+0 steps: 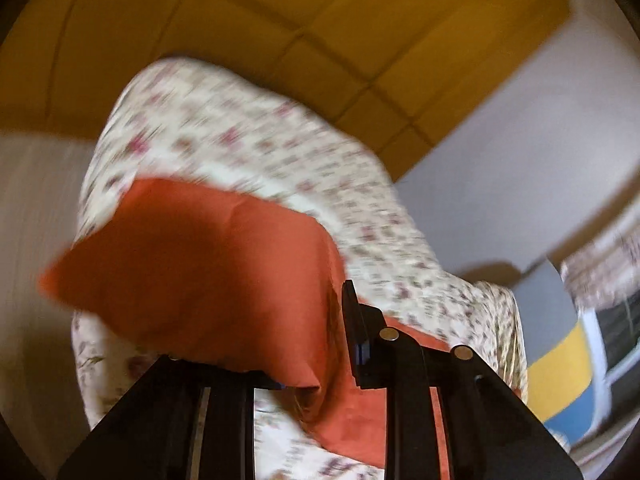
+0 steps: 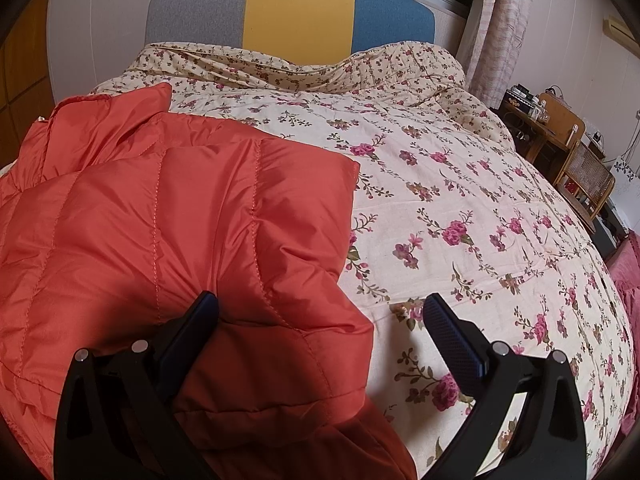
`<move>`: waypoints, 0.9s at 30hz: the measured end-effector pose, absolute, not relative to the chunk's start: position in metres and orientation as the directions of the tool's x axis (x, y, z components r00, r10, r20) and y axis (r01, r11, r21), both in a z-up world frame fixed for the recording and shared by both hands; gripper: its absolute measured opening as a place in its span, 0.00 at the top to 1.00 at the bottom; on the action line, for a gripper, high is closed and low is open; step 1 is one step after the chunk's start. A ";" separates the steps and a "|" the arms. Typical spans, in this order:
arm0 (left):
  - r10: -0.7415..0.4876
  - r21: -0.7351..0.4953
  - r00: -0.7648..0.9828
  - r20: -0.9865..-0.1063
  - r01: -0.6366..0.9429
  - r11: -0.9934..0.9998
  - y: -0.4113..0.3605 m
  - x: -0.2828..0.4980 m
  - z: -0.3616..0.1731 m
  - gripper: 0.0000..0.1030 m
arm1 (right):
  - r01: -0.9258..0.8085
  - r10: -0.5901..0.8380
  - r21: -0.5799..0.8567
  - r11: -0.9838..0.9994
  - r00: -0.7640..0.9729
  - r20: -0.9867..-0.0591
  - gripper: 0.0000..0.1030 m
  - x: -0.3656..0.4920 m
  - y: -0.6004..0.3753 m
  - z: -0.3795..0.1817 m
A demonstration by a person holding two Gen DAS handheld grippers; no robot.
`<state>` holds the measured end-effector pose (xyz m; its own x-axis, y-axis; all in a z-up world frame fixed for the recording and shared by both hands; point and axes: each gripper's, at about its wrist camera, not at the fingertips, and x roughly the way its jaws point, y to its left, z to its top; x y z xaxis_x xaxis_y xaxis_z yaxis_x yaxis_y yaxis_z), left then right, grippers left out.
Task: Fold large clothes
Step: 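Grasp the other sleeve cuff with the left gripper and lift it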
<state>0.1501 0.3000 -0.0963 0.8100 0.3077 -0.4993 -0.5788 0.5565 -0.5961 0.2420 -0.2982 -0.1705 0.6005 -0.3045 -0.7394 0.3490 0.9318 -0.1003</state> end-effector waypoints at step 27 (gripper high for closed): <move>0.073 0.009 0.903 -0.424 -0.076 0.997 0.033 0.234 -0.046 0.78 | 0.349 -0.296 -0.089 0.933 0.603 -0.741 0.02 0.243 -0.298 -0.170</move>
<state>0.2341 0.0331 -0.0458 0.9027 0.0730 -0.4239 -0.0765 0.9970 0.0087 0.2429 -0.2982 -0.1704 0.6027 -0.2964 -0.7409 0.3489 0.9329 -0.0894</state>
